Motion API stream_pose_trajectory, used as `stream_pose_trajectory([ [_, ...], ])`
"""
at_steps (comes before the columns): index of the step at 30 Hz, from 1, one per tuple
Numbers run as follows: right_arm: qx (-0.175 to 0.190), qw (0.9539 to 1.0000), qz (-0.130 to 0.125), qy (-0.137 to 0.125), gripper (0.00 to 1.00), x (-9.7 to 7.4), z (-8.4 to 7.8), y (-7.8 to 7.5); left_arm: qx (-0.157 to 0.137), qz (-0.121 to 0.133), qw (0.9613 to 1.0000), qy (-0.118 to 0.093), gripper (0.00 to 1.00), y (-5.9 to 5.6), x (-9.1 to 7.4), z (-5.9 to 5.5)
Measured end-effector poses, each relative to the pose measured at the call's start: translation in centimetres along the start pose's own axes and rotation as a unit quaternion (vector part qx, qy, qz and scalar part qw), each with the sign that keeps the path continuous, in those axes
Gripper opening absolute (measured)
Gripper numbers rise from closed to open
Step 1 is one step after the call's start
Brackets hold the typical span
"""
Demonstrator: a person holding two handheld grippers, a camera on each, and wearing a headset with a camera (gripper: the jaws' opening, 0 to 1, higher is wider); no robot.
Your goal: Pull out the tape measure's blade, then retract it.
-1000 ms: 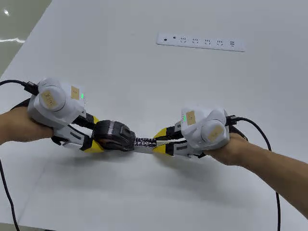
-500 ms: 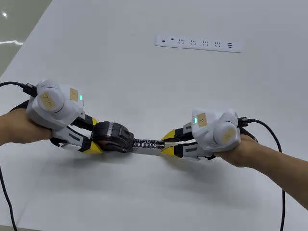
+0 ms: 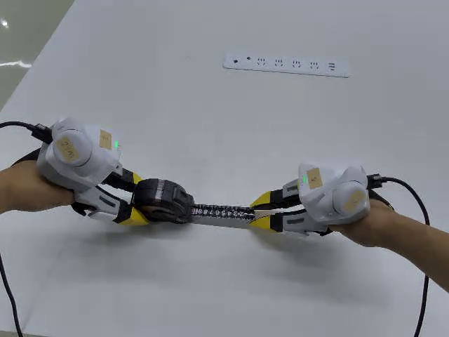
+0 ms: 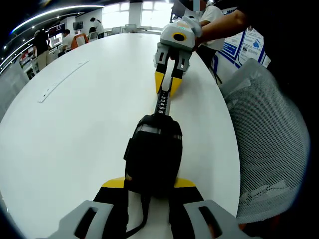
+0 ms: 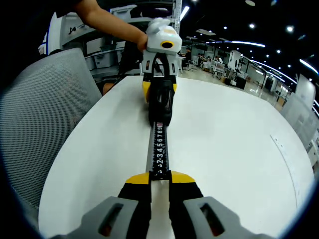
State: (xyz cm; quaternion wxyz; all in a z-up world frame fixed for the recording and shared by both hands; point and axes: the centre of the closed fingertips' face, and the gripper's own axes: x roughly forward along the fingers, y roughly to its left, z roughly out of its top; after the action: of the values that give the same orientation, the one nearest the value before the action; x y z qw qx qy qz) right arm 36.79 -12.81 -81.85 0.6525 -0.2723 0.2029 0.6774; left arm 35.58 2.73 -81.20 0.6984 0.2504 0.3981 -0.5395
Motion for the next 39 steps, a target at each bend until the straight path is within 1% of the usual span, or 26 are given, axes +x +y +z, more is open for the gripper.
stream_pose_trajectory([
  [9, -0.002, 1.0000, -0.004, 0.003, 0.10, -0.8, -0.8, 0.0, 0.000, 0.000, 1.0000, 0.000, 0.28, 0.0, 0.0, -0.1],
  [22, 0.003, 0.9999, -0.008, 0.011, 0.10, -2.5, -2.5, 0.2, 0.001, 0.000, 1.0000, 0.001, 0.28, 0.0, 0.2, -0.1],
  [39, 0.007, 0.9997, -0.012, 0.020, 0.10, -4.0, -3.9, 0.5, -0.001, -0.003, 1.0000, 0.001, 0.28, -0.1, 0.2, 0.0],
])
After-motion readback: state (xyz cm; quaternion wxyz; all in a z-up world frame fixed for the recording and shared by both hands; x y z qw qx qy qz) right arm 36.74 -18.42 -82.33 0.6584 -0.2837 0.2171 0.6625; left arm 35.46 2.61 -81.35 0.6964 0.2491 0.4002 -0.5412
